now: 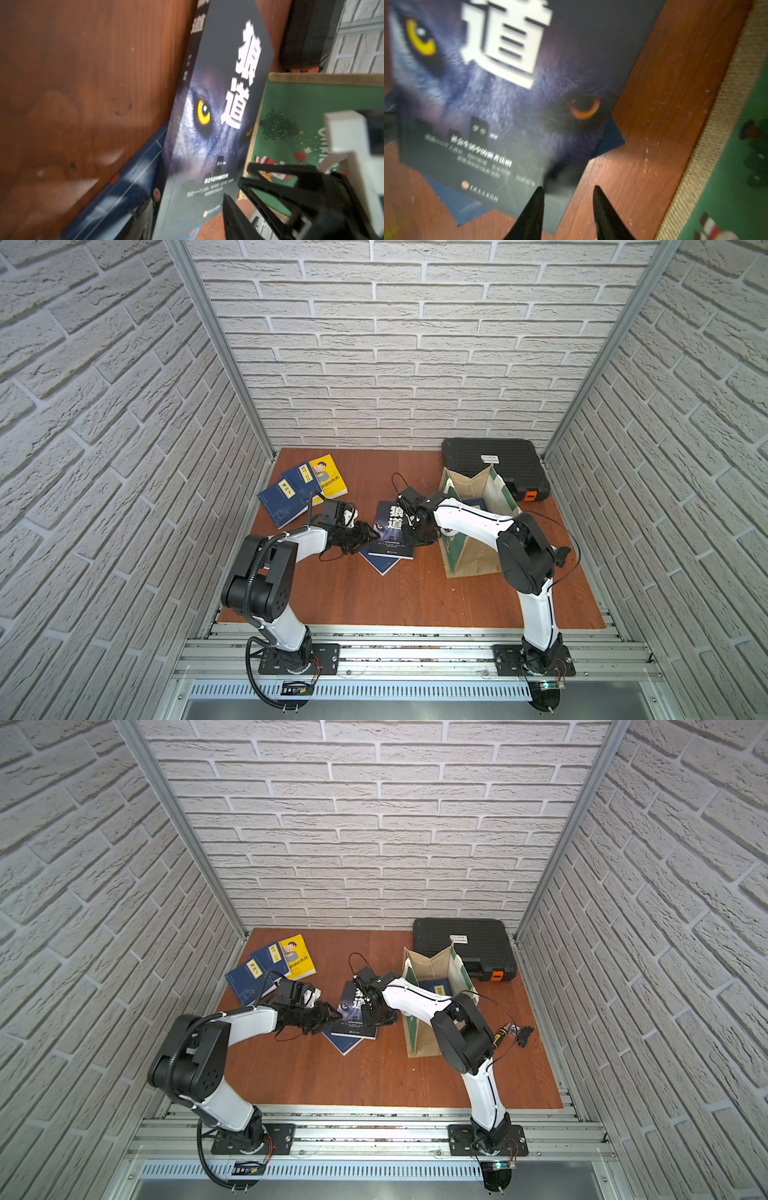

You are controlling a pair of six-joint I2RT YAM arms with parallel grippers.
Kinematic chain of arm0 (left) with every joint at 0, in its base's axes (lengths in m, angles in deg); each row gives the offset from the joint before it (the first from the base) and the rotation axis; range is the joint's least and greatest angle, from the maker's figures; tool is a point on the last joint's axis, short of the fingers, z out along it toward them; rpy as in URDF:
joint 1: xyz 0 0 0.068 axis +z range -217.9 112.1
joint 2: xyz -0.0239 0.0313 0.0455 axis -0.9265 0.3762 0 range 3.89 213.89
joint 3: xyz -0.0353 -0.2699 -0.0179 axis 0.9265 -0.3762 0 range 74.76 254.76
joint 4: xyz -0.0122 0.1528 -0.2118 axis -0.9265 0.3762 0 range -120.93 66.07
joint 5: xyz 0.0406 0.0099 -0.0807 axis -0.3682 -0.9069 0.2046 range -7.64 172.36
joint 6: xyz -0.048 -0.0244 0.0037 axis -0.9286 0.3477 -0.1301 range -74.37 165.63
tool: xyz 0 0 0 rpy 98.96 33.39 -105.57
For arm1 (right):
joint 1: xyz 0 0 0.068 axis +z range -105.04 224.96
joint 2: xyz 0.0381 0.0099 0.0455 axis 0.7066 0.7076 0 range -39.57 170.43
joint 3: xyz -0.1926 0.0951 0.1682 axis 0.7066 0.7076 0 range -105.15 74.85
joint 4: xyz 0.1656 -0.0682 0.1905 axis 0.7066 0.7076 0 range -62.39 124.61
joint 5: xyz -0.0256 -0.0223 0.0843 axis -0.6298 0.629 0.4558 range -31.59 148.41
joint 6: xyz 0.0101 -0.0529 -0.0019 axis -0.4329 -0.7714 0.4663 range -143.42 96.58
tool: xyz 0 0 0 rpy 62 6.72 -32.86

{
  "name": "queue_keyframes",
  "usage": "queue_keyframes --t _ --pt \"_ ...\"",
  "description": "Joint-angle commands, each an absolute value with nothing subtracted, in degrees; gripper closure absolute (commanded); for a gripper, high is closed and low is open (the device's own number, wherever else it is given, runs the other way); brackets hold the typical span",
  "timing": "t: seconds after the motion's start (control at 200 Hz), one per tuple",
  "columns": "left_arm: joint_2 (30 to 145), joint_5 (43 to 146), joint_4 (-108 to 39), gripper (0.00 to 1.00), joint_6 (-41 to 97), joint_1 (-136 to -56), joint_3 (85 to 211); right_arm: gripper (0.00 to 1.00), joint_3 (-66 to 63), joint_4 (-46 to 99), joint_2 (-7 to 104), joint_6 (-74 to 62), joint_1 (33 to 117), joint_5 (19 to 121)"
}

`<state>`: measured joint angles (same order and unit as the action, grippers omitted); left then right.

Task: Put the books into the canvas bag
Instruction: Pick up the book from the book.

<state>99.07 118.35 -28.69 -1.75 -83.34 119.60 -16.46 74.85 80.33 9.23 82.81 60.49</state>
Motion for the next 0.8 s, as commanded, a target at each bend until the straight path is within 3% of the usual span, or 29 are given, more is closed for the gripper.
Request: queue_keyframes --t 0.0,0.16,0.42,0.52,0.685,0.795 --pt "100.59 118.51 -30.98 0.43 -2.30 -85.22 119.13 0.60 -14.36 71.23 81.67 10.86 82.61 62.70" --pt "102.76 118.18 -32.04 0.41 -2.83 -87.50 118.45 0.61 -12.31 68.09 82.46 10.87 82.58 66.10" --pt "102.58 127.51 -52.73 0.46 -13.13 -89.63 113.46 0.65 -10.70 64.64 83.15 11.04 82.60 72.17" --pt "100.48 126.95 -54.82 0.59 -14.44 -89.61 111.89 0.65 -10.49 65.33 82.37 10.39 82.49 71.55" --pt "92.91 122.53 -45.02 0.93 -9.40 -89.35 111.06 0.64 -10.14 66.23 78.00 8.37 82.49 69.15" --pt "83.78 118.53 -35.34 1.00 -4.42 -88.44 111.48 0.58 -11.86 67.10 71.39 4.01 83.74 68.32"
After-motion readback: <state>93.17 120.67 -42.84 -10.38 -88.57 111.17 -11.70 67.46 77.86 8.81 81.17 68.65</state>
